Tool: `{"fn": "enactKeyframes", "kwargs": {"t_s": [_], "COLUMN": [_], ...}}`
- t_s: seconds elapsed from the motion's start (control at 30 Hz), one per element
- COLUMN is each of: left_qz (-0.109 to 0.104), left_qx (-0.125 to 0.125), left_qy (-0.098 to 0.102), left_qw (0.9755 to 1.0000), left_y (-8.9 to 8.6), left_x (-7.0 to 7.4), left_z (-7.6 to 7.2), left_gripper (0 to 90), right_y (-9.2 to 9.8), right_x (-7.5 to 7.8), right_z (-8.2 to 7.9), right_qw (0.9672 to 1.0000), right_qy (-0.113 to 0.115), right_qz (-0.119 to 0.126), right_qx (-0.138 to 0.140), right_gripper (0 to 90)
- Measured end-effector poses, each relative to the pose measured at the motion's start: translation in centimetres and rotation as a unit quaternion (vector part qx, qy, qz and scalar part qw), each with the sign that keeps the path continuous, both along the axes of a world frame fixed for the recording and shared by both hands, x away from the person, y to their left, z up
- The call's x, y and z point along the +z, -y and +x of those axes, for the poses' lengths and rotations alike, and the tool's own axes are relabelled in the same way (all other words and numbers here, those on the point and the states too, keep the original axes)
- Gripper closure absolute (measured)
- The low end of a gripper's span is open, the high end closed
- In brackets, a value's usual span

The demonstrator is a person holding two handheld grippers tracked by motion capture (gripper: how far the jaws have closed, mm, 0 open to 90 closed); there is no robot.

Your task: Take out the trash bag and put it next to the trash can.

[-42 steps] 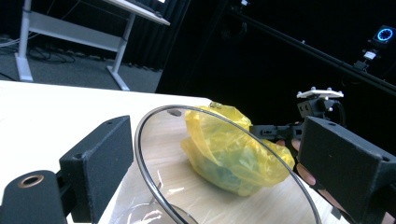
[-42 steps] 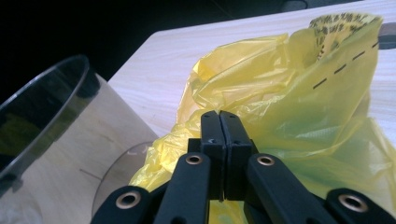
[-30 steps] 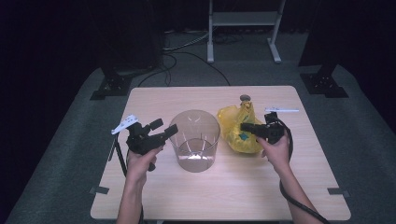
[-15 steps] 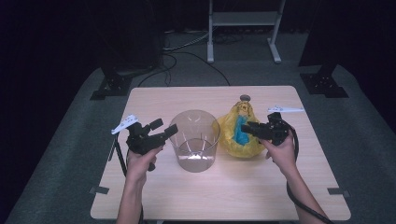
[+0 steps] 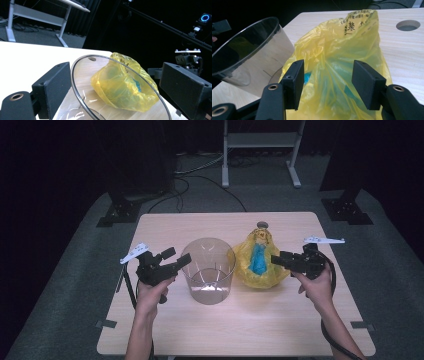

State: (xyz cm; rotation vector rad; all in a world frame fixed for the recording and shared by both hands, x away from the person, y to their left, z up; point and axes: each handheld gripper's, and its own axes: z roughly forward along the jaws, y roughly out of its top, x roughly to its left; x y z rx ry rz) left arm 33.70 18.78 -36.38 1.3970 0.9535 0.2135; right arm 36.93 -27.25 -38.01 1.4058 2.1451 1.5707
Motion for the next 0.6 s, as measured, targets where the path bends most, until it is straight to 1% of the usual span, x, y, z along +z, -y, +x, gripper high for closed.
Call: {"fn": "enactKeyframes", "kwargs": {"t_s": [0.23, 0.43, 0.6], "left_qz": [0.000, 0.002, 0.003], "left_qx": [0.000, 0.001, 0.000], "left_qy": [0.002, 0.002, 0.002], "left_qw": [1.0000, 1.0000, 1.0000], "left_y": [0.0, -0.1, -0.1], "left_x": [0.1, 0.1, 0.1], "left_z": [-0.1, -0.1, -0.1], "left_gripper": [9.2, 9.2, 9.2], "right_y": [0.8, 1.3, 1.7], "right_x": [-0.6, -0.9, -1.4], "right_z": [-0.8, -1.5, -2.2], "right_qw": [1.0000, 1.0000, 0.9999], "right_qy": [0.002, 0.005, 0.007], "right_qz": [-0.007, -0.003, -0.007], "right_qx": [0.003, 0.004, 0.004], "right_gripper": [42.3, 41.9, 41.4]}}
